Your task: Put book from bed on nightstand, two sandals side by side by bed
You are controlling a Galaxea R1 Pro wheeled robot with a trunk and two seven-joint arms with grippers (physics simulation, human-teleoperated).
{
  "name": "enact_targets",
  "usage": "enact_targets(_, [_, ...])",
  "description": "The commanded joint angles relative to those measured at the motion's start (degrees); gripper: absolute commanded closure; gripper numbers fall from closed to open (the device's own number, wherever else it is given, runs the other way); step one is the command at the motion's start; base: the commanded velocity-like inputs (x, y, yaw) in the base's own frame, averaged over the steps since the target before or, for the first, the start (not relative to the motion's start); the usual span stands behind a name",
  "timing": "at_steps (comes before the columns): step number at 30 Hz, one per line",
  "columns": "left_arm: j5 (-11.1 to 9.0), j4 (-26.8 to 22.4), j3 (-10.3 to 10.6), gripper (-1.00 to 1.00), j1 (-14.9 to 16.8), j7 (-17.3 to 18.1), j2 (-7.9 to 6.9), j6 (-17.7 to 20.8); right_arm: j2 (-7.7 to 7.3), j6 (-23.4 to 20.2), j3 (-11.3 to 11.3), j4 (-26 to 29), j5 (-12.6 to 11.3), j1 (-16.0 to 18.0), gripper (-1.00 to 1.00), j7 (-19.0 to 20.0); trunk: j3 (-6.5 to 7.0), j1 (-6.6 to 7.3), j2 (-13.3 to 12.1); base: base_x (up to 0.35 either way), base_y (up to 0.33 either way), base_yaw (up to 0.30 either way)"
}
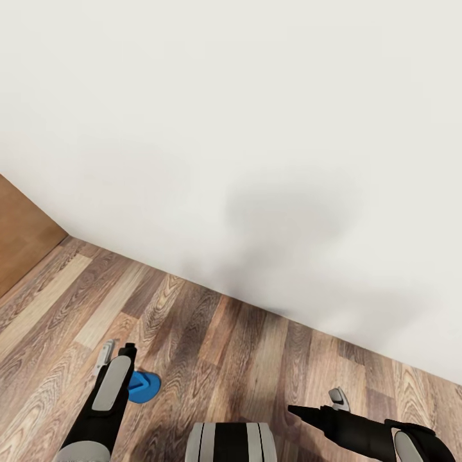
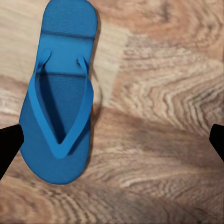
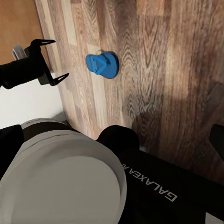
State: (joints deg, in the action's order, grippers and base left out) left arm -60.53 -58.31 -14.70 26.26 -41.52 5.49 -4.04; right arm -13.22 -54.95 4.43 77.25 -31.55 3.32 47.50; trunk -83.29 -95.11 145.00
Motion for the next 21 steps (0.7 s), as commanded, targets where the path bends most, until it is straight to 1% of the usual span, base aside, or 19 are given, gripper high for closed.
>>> enact_targets(1, [-0.6, -0.06, -0.07, -1.0, 0.09, -0.29, 0.04, -0.61, -0.01, -0.24, 0.05, 0.0, 0.08, 0.02, -1.0, 0.22, -0.04, 0.01, 0.01, 0.0, 0.0, 0.0])
enact_targets(17, [-0.73, 0.02, 0.0, -1.0, 0.94, -1.52, 0.11, -1.2, 0.03, -0.24, 0.0, 0.0, 0.08, 0.02, -1.0, 0.22, -0.04, 0.01, 0.01, 0.0, 0.0, 0.0])
enact_targets(21, [-1.14, 0.03, 0.01, -1.0, 1.04, -2.28, 0.14, -1.15, 0.03, -0.24, 0.02, 0.0, 0.08, 0.02, -1.0, 0.22, -0.04, 0.01, 0.01, 0.0, 0.0, 0.0])
